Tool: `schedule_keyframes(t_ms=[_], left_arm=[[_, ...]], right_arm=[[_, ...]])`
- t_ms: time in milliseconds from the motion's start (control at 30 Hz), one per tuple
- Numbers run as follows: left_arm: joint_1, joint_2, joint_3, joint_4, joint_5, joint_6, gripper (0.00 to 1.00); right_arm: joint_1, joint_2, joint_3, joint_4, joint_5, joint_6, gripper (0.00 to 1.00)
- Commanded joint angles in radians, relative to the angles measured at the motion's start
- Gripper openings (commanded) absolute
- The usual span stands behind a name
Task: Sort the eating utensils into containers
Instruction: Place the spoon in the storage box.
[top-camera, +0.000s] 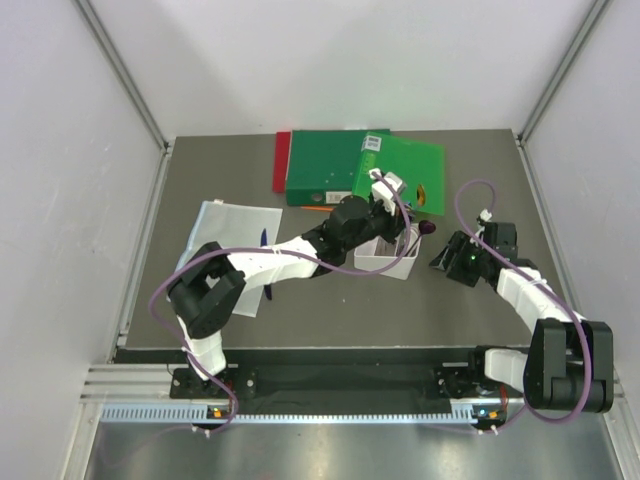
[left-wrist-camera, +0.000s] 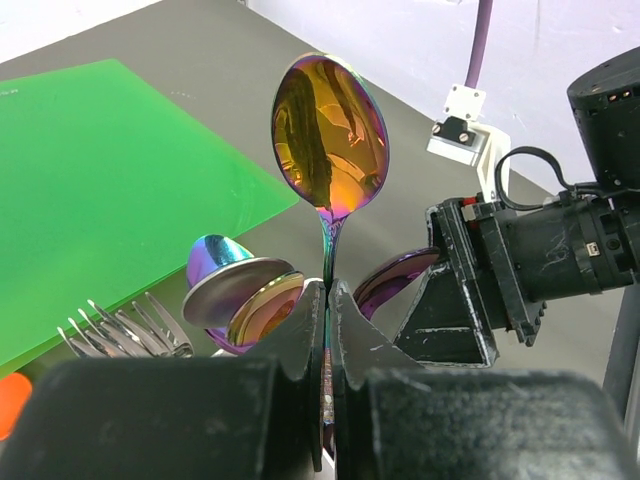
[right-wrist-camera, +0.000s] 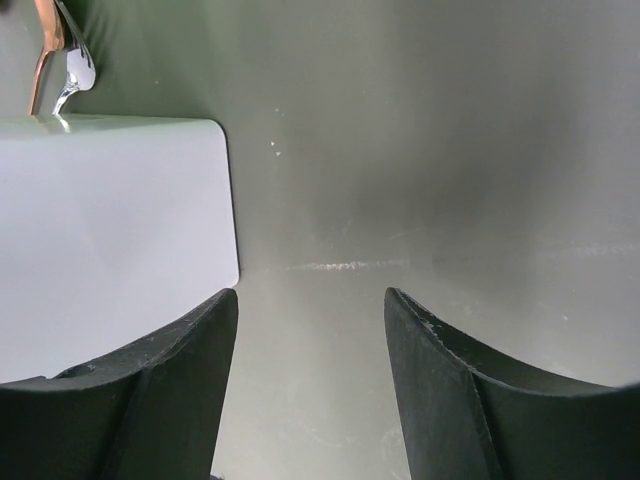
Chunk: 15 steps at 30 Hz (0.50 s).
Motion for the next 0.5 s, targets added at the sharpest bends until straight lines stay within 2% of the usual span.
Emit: schedule_keyframes(t_ms=[0, 467], left_arm=[[-0.012, 0.005, 0.012, 0.068, -0.008, -0.026, 0.0], [-0.055, -0.011, -0.108, 0.064, -0.063, -0.057, 0.02]], right_arm=[[-0.016, -0.001, 0.037, 0.024, 0.002, -0.02, 0.61], [-0.016, 0.008, 0.019, 0.047, -0.004, -0.013, 0.61]])
